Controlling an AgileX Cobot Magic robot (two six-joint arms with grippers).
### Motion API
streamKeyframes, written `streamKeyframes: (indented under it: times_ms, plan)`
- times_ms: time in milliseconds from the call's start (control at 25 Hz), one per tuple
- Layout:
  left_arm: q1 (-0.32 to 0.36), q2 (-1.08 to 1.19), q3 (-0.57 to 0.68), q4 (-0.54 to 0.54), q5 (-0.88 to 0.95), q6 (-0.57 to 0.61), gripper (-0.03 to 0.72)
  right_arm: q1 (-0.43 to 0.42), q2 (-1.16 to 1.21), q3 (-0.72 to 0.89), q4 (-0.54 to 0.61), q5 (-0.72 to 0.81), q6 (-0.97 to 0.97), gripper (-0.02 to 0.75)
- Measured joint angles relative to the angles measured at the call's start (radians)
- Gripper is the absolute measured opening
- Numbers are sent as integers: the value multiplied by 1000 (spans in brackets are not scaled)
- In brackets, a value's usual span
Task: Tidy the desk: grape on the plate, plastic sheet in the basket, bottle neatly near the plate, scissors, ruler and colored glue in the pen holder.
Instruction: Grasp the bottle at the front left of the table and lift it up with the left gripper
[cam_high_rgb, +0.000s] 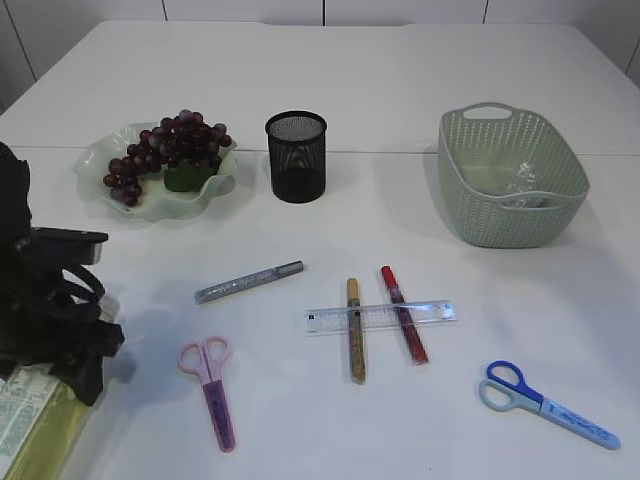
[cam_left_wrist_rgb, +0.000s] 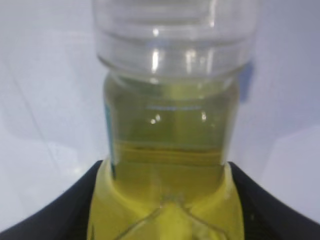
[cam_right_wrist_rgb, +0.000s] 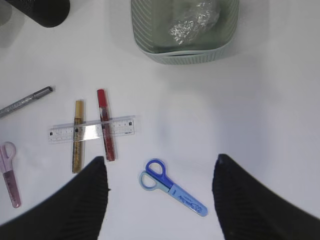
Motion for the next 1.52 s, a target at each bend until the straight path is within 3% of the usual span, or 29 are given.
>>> streamKeyframes:
  times_ms: [320,840,1280,1520]
  plan:
    - [0,-80,1,-10,-175,0,456,0,0,0,-2,0,0,512]
    - [0,-86,1,-4,-310,0,455,0,0,0,-19,0,0,512]
    - [0,-90,1,63,-540,0,454,0,0,0,-26,0,0,512]
    - [11,-90,2,66,-554,0,454,0,0,0,-26,0,0,512]
